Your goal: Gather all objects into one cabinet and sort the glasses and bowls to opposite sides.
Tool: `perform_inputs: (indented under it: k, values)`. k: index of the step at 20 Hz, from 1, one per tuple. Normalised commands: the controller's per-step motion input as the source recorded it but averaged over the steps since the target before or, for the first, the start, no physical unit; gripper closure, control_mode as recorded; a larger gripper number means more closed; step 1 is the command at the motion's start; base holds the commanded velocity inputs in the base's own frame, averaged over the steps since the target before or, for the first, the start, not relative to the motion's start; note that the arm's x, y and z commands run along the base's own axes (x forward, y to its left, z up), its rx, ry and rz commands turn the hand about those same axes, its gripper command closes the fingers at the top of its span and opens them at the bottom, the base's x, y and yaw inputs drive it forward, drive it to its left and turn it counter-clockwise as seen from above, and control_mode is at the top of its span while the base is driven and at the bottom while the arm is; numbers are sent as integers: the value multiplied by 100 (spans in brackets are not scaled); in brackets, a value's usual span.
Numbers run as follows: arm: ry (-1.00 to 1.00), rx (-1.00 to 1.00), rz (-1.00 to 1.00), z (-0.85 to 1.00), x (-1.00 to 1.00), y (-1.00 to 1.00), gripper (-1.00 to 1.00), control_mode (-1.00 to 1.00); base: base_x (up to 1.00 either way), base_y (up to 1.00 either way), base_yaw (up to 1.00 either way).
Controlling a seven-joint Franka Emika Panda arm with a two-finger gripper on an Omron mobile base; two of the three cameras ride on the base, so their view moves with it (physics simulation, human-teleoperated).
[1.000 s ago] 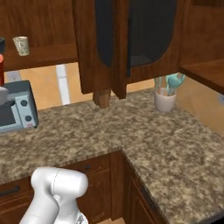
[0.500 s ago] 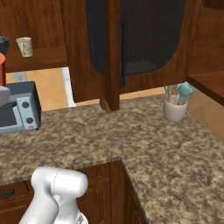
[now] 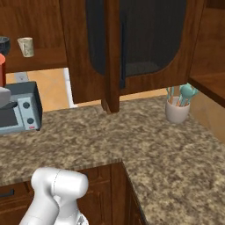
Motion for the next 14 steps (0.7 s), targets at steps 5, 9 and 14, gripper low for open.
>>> perform_inputs:
  k: [5,9,14]
  values:
    - [0,0,0,0,0,0,100,100,3,45,4]
    - [0,0,0,0,0,0,100,100,9,37,2]
    - [0,0,0,0,0,0,100,100,87,6,0]
